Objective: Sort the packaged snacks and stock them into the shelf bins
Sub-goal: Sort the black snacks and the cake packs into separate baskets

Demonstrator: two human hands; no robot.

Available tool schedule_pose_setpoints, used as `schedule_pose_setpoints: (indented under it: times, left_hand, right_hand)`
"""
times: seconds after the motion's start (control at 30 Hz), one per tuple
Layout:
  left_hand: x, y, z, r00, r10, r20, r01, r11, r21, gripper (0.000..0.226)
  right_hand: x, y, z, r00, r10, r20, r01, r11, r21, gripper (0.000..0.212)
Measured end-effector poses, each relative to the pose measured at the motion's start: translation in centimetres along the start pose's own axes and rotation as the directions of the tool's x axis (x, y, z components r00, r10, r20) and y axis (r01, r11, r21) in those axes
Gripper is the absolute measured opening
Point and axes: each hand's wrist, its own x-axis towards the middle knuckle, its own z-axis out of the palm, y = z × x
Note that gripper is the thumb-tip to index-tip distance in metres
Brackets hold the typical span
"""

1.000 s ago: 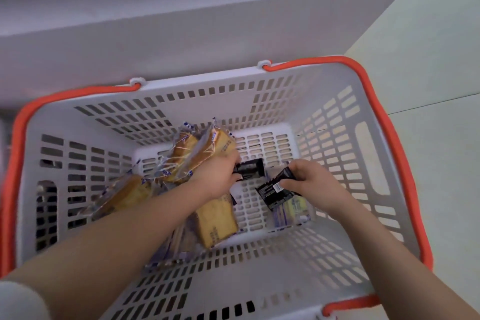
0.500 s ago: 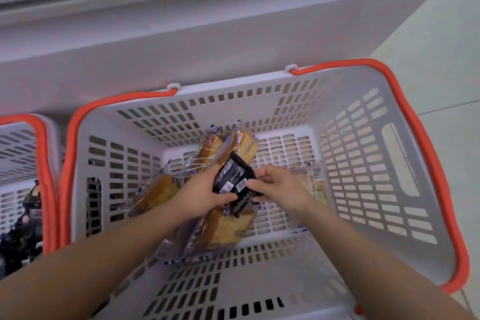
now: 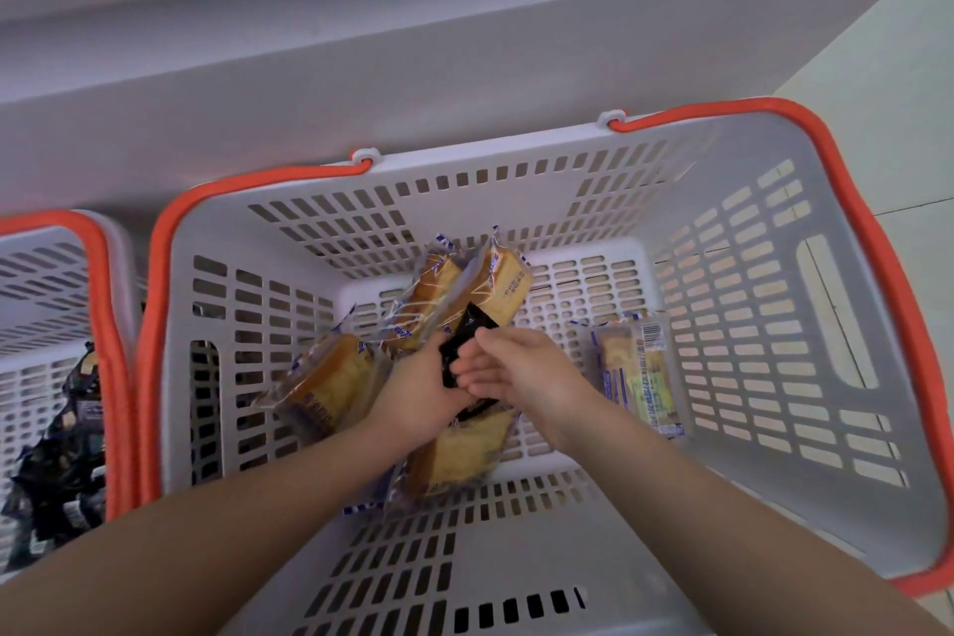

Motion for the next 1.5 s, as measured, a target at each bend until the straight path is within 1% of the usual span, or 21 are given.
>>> schedule_pose_setpoints:
  times: [0.07, 0.13, 0.2, 0.27, 0.33, 0.4, 0.47, 0.53, 0.6, 0.67, 0.77, 0.83, 0.9, 1.0, 1.1, 1.2, 1.27, 1.33, 1.4, 1.43, 1.5]
  left_hand:
    - [0.2, -0.1, -0.5, 0.998, -0.062, -0.003, 0.062, 0.996, -0.065, 0.041]
    - [0.3, -0.3, -1.2, 0.997, -0.078, 0.021, 0.079, 0.995, -0.069, 0.042]
    - [0.3, -0.6, -2.1, 0.998, -0.059, 0.022, 0.060, 0.998, -0.028, 0.035]
    - [0.3, -0.7, -2.8, 0.999, -0.052, 0.002, 0.052, 0.999, -0.003, 0.030]
    - [0.1, -0.7, -3.4, 0.999, -0.030, -0.016, 0.030, 0.999, 0.016, 0.036]
    - [-0.1, -0.6, -3.9, 1.000, -0.016, -0.014, 0.016, 0.999, 0.049, 0.049]
    - [-0.4, -0.7, -4.5, 1.000, -0.012, -0.008, 0.013, 0.995, 0.096, 0.056]
    - [-0.6, -0.7, -5.2, 1.000, 0.007, -0.018, -0.004, 0.991, 0.132, 0.057]
    - [-0.7, -0.6, -6.2, 0.998, 0.011, -0.061, -0.002, 0.989, 0.147, 0.055]
    - [-0.9, -0.5, -7.6, 0.994, 0.001, -0.109, 0.013, 0.992, 0.124, 0.054]
    - [-1.8, 0.3, -9.8, 0.990, 0.014, -0.142, -0.001, 0.996, 0.089, 0.053]
    - [-3.2, 1.2, -11.4, 0.986, 0.064, -0.156, -0.046, 0.992, 0.120, 0.044]
    - [-5.2, 1.7, -13.1, 0.965, 0.098, -0.242, -0.069, 0.990, 0.125, 0.023]
    - [-9.3, 1.3, -15.9, 0.909, 0.099, -0.405, -0.082, 0.995, 0.061, 0.025]
    - [-14.0, -1.4, -18.1, 0.869, 0.006, -0.494, -0.055, 0.995, -0.084, 0.010]
    - [-18.6, -5.1, -19.4, 0.798, -0.144, -0.586, 0.013, 0.975, -0.221, 0.011]
    - [-20.8, -7.4, -19.9, 0.775, -0.200, -0.599, 0.059, 0.968, -0.246, 0.014]
    - [-22.2, -9.6, -20.0, 0.783, -0.208, -0.586, 0.125, 0.976, -0.179, 0.017]
    - [-23.0, -11.4, -19.9, 0.794, -0.205, -0.572, 0.181, 0.978, -0.100, 0.020]
    - [-23.1, -12.2, -19.7, 0.797, -0.212, -0.566, 0.199, 0.976, -0.085, 0.027]
    - [-22.9, -13.5, -19.2, 0.805, -0.238, -0.544, 0.229, 0.970, -0.085, 0.049]
  right_hand:
    - [0.9, 0.3, -0.8, 0.974, -0.149, -0.169, 0.105, 0.964, -0.245, 0.026]
    - [2.2, 0.9, -2.5, 0.915, -0.276, -0.293, 0.095, 0.856, -0.508, 0.019]
    - [3.6, 2.1, -4.3, 0.933, -0.236, -0.271, -0.012, 0.735, -0.678, 0.014]
    - [4.7, 3.5, -5.3, 0.972, -0.101, -0.214, -0.106, 0.624, -0.775, 0.029]
    - [5.3, 4.5, -5.3, 0.983, -0.067, -0.171, -0.108, 0.546, -0.831, 0.028]
    - [5.7, 5.2, -4.9, 0.986, -0.086, -0.143, -0.077, 0.524, -0.848, 0.019]
    - [5.9, 5.3, -4.7, 0.991, -0.065, -0.117, -0.067, 0.517, -0.853, 0.033]
    - [5.6, 5.0, -4.7, 0.995, -0.019, -0.097, -0.069, 0.575, -0.815, 0.043]
    - [4.8, 4.3, -4.6, 0.992, -0.031, -0.121, -0.068, 0.675, -0.735, 0.038]
    - [3.1, 2.9, -4.2, 0.975, -0.153, -0.159, -0.012, 0.684, -0.729, 0.023]
    - [-0.5, 0.0, -3.0, 0.900, -0.430, -0.071, 0.167, 0.492, -0.855, 0.019]
    - [-3.1, -2.4, -1.6, 0.845, -0.534, 0.020, 0.304, 0.450, -0.840, 0.018]
    - [-5.5, -4.5, 0.6, 0.798, -0.599, 0.058, 0.425, 0.492, -0.760, 0.017]
    - [-8.1, -6.4, 6.0, 0.732, -0.681, 0.034, 0.574, 0.589, -0.569, 0.017]
    - [-9.5, -6.4, 12.7, 0.713, -0.688, 0.136, 0.668, 0.608, -0.429, 0.018]
    - [-9.8, -5.0, 18.9, 0.665, -0.701, 0.258, 0.719, 0.507, -0.475, 0.020]
    - [-9.6, -3.7, 22.0, 0.658, -0.657, 0.368, 0.723, 0.414, -0.554, 0.014]
    - [-9.2, -2.3, 24.1, 0.678, -0.530, 0.510, 0.694, 0.233, -0.681, 0.009]
    - [-8.9, -0.9, 25.2, 0.718, -0.356, 0.598, 0.643, 0.009, -0.766, 0.023]
    - [-8.9, -0.3, 25.4, 0.742, -0.293, 0.603, 0.624, -0.026, -0.781, 0.027]
    - [-9.1, 0.5, 25.5, 0.771, -0.263, 0.580, 0.609, 0.037, -0.792, 0.032]
